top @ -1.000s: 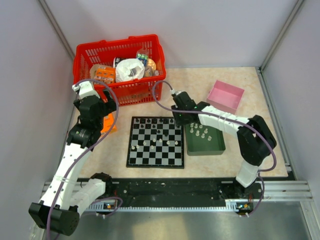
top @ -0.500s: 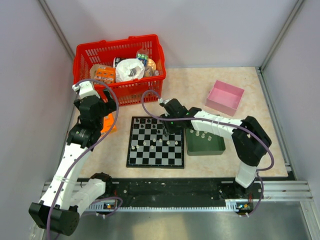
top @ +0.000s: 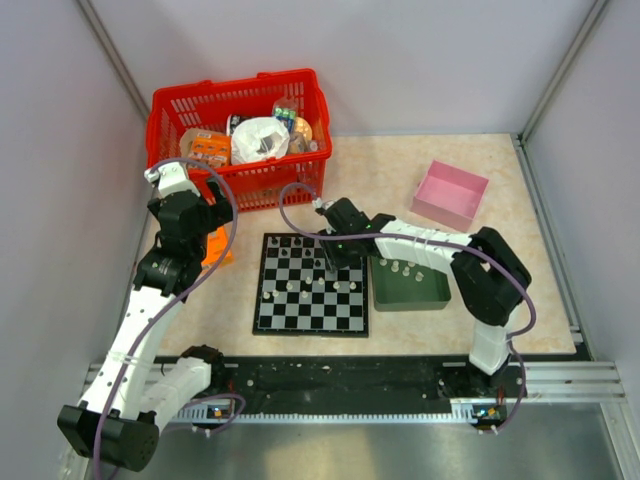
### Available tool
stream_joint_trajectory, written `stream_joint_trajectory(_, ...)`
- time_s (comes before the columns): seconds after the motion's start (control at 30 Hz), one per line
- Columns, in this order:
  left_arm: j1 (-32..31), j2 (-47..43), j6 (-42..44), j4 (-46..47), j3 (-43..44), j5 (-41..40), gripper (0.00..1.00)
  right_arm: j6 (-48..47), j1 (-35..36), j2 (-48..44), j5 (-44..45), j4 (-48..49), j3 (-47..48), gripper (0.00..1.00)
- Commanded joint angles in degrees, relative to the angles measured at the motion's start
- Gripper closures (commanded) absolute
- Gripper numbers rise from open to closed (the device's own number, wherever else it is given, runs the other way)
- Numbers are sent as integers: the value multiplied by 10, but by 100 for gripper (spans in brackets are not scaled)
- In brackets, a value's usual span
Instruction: Set up the chess pieces on the board
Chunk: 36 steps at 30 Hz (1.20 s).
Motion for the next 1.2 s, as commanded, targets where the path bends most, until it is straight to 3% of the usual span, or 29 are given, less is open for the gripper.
stream_joint_trajectory(0.0,3,-12,1,32,3,-6,1,-12,2,9,17,10,33,68)
stream_joint_trajectory(0.1,3,-11,1,33,2,-6,1,-22,3,14,27,0,40,74)
stream_joint_trajectory(0.9,4,-17,-5,31,-3,-6,1,-32,3,30,-2,-15,50,75)
stream_joint_trajectory(1.17,4,-16,-5,31,-3,-4,1,-32,2,29,6,-19,50,81)
